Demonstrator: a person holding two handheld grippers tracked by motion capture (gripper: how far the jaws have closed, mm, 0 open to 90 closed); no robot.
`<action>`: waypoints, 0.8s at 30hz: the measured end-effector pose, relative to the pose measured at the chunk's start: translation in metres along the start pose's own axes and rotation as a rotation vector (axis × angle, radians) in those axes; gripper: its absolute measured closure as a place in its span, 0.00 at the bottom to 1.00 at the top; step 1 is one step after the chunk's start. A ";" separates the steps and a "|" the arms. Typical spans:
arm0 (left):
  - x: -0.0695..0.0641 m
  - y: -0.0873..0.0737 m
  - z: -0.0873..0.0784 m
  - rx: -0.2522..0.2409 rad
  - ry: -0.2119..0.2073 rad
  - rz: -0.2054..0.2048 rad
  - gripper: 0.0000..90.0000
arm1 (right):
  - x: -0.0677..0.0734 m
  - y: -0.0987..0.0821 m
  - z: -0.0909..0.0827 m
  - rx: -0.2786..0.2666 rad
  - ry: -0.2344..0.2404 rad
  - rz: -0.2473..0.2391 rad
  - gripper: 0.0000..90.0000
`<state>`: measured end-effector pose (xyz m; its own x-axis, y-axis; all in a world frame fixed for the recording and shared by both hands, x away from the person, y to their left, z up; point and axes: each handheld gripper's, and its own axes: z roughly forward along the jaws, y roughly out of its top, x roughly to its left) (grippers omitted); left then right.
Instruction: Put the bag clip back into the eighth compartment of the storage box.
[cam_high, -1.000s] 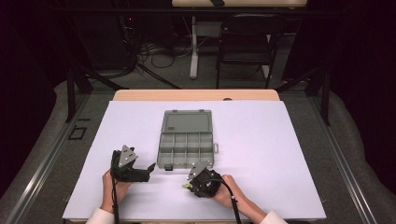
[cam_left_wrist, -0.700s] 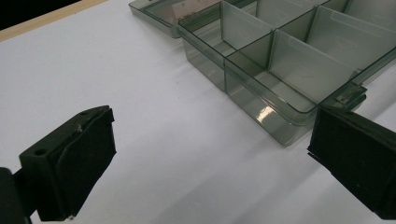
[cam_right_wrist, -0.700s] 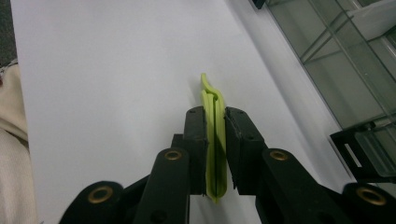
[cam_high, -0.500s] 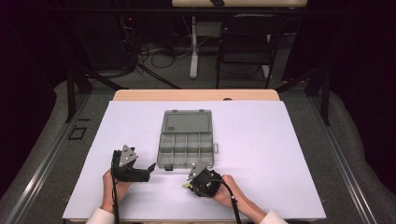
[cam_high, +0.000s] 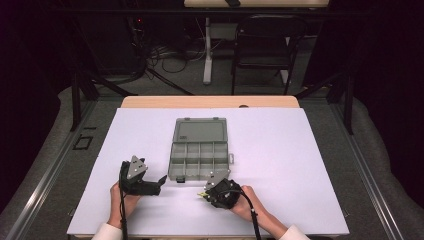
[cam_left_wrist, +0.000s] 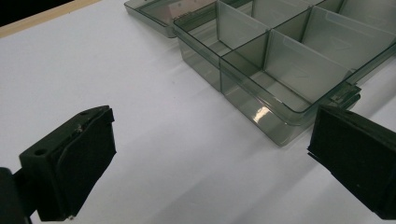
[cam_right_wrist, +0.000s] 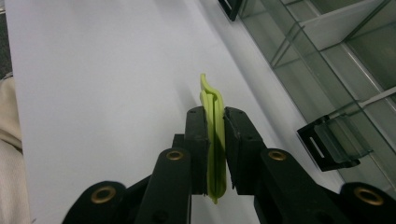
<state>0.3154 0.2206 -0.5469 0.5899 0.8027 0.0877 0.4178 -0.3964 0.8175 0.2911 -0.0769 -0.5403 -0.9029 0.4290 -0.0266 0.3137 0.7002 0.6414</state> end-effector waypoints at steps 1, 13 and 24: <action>0.000 0.000 0.000 0.001 0.000 0.001 0.00 | 0.000 0.000 -0.001 0.000 0.000 0.006 0.89; 0.001 0.001 0.000 0.001 0.008 0.002 0.00 | -0.006 -0.001 -0.010 -0.036 -0.024 0.010 0.89; 0.001 0.000 0.000 -0.002 0.004 0.003 0.00 | -0.012 0.000 -0.018 -0.069 -0.047 0.021 0.89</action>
<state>0.3160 0.2216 -0.5463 0.5880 0.8035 0.0924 0.4150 -0.3978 0.8182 0.2969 -0.0918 -0.5262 -0.8810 0.4706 -0.0480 0.3099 0.6509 0.6931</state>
